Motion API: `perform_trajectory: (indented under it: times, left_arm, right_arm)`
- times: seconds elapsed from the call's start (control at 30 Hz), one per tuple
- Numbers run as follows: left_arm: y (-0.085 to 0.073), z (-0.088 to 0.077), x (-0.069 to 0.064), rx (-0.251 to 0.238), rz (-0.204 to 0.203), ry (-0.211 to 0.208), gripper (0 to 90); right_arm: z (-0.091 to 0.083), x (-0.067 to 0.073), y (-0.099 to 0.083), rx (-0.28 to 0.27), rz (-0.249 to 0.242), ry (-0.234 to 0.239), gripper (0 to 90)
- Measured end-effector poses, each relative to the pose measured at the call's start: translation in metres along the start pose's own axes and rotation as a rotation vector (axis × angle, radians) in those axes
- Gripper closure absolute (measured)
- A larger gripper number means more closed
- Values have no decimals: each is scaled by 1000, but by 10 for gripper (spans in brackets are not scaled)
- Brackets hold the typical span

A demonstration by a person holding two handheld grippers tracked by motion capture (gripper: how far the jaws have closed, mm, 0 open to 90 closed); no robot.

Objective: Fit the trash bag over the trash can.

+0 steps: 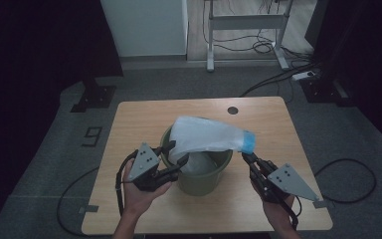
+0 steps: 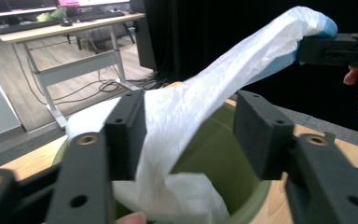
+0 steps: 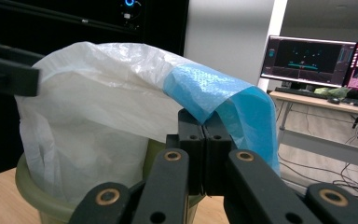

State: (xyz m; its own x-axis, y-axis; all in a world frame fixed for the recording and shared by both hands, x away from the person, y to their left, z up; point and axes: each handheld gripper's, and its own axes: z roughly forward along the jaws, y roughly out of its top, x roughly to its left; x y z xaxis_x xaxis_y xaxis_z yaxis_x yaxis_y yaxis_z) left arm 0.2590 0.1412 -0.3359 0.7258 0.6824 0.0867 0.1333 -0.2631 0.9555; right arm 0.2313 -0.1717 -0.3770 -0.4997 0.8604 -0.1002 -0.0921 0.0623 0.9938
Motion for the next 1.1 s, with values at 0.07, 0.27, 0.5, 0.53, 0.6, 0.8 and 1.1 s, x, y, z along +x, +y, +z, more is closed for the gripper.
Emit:
perform_trajectory:
  times: [0.07,0.27,0.5,0.53,0.6,0.8,1.1]
  left_arm:
    - [2,4,0,6,16,-11,581]
    - [-1,9,3,5,-10,-83,809]
    - [-20,-4,12,-65,-122,-81,895]
    - [-27,-8,12,-69,-129,-71,896]
    - [-30,-10,12,-71,-134,-69,896]
    - [-49,-23,13,-73,-167,-74,896]
    - [-68,-28,22,-74,-232,-59,896]
  right_arm:
    - [0,0,-1,3,-2,4,879]
    - [-1,-1,-4,17,0,13,879]
    - [-5,3,-17,57,20,65,878]
    - [-5,6,-19,62,16,76,878]
    - [-6,12,-24,76,17,100,878]
    - [-8,24,-38,127,27,169,861]
    - [-21,21,-44,101,142,242,586]
